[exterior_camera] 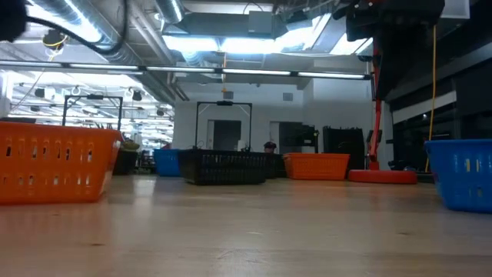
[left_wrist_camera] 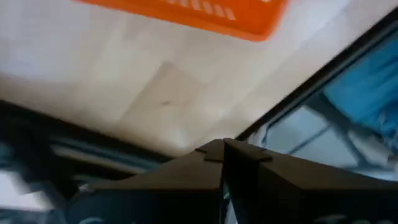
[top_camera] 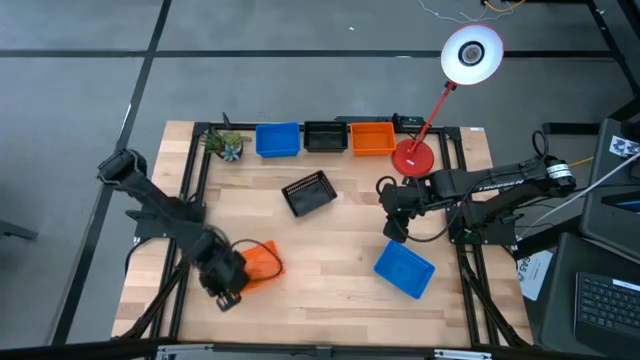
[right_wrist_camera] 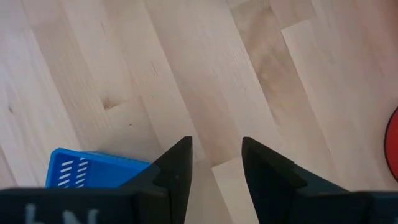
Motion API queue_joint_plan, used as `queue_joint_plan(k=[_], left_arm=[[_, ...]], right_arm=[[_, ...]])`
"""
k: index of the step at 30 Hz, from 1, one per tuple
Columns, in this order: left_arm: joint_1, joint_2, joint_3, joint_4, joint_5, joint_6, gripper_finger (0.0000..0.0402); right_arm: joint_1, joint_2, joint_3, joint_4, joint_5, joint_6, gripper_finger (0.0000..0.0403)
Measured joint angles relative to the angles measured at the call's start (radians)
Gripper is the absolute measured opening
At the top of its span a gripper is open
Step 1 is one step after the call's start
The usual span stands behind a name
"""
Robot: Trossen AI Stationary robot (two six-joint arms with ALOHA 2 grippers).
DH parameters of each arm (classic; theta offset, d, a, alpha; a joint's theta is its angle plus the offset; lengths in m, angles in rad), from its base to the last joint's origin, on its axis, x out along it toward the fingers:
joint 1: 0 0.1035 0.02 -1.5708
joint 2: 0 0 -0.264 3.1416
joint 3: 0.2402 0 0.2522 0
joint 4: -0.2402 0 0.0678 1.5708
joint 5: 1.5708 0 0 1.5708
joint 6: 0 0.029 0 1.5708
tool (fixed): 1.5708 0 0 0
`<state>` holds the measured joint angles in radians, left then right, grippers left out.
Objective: Stack baskets by color
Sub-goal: Move the bins to the center of the table
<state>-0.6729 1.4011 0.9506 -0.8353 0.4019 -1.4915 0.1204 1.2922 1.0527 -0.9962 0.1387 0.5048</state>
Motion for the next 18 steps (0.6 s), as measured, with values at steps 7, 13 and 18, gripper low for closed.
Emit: queue_joint_plan(k=[7, 13, 18], left_arm=[[-0.073, 0.154, 0.0, 0.018, -0.075, -0.125, 0.0], [0.073, 0.251, -0.001, 0.067, -0.436, 0.078, 0.0], [0.3, 0.254, -0.001, 0.241, -0.62, 0.425, 0.0]], right_arm=[[0.0, 0.0, 0.0, 0.004, 0.0, -0.044, 0.0139], [0.0, 0.0, 0.0, 0.004, 0.0, -0.041, 0.0139], [0.0, 0.0, 0.0, 0.004, -0.011, -0.034, 0.0139]])
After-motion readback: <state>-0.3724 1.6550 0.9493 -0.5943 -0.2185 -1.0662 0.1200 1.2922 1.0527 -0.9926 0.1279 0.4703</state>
